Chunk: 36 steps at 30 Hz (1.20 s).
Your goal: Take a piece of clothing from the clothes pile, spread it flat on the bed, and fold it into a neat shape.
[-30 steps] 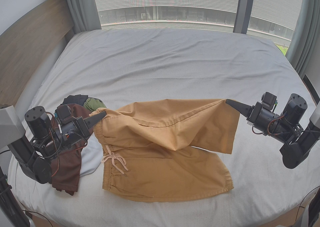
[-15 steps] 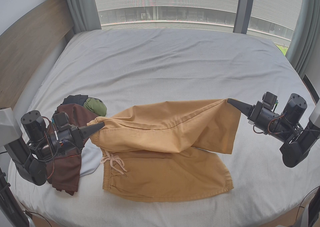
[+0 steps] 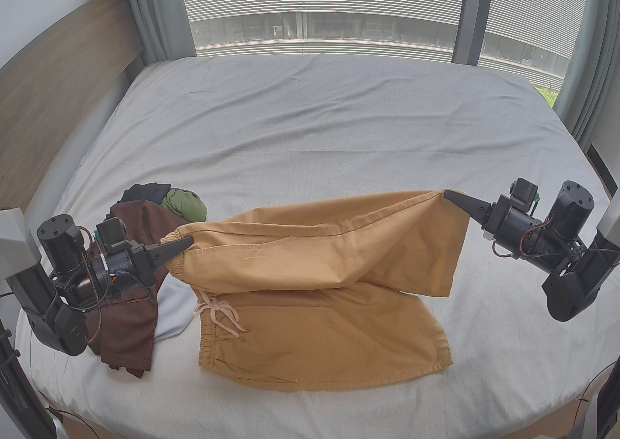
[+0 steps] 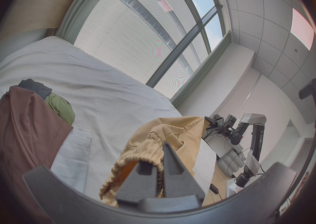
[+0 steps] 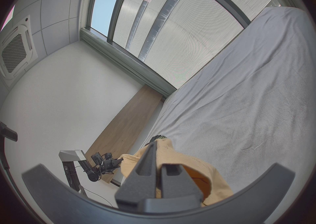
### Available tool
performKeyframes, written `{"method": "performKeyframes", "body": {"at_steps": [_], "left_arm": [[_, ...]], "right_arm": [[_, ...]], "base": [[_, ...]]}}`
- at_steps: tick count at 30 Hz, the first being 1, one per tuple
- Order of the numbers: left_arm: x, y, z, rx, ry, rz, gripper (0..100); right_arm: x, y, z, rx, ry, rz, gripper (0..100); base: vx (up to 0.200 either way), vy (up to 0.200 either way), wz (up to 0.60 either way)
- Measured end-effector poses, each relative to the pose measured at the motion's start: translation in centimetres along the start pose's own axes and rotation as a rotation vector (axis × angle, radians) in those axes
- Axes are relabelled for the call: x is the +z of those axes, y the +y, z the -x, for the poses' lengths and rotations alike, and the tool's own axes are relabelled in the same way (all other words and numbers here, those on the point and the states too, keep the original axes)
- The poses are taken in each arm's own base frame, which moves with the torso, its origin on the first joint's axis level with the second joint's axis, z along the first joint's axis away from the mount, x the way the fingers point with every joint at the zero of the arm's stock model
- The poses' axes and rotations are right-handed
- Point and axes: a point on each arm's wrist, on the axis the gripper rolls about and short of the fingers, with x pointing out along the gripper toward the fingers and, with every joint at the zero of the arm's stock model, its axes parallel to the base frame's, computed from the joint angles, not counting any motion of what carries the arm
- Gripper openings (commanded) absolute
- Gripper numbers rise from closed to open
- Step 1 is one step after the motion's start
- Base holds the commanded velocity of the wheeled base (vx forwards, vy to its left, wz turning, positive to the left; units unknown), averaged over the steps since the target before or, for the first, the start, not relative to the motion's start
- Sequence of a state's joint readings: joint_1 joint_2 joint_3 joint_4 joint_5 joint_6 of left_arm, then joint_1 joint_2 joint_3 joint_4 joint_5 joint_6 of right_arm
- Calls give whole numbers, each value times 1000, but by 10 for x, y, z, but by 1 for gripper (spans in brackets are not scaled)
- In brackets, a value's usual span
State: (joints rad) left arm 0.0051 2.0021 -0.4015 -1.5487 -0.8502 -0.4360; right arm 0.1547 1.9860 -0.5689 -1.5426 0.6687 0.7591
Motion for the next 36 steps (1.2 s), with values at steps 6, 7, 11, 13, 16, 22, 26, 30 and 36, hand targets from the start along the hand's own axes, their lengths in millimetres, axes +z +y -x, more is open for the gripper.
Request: {"method": "performKeyframes", "body": {"at_steps": [6,7,11,13,16,22,26,30,36], "left_arm": [[2,0,1,0,-5,-6,0],[2,0,1,1,-8,-8,0],[5,2,3,9,-18,-14,0],[6,2,3,11,-21,-17,0],[7,2,4,12,-23,-19,0],[9,3,3,16,-31,-27,0],[10,5,2,27,-39,-35,0],[11,7,1,44,-51,-39,0],[12,10,-1,67,-65,-42,0]], "right_arm": [[0,-6,0,-14,-1,-5,0],[0,-8,0,-17,-3,-6,0],[1,-14,0,-31,-9,-9,0],[2,-16,1,-37,-11,-10,0],[3,-19,1,-43,-14,-12,0],[3,-21,2,-46,-14,-13,0],[2,-19,1,-42,-13,-11,0],[3,-14,1,-31,-14,-5,0],[8,-1,3,-4,-25,16,0]], "base": [[0,0,0],[0,0,0],[0,0,0],[0,0,0],[0,0,0],[0,0,0],[0,0,0],[0,0,0],[0,0,0]]}}
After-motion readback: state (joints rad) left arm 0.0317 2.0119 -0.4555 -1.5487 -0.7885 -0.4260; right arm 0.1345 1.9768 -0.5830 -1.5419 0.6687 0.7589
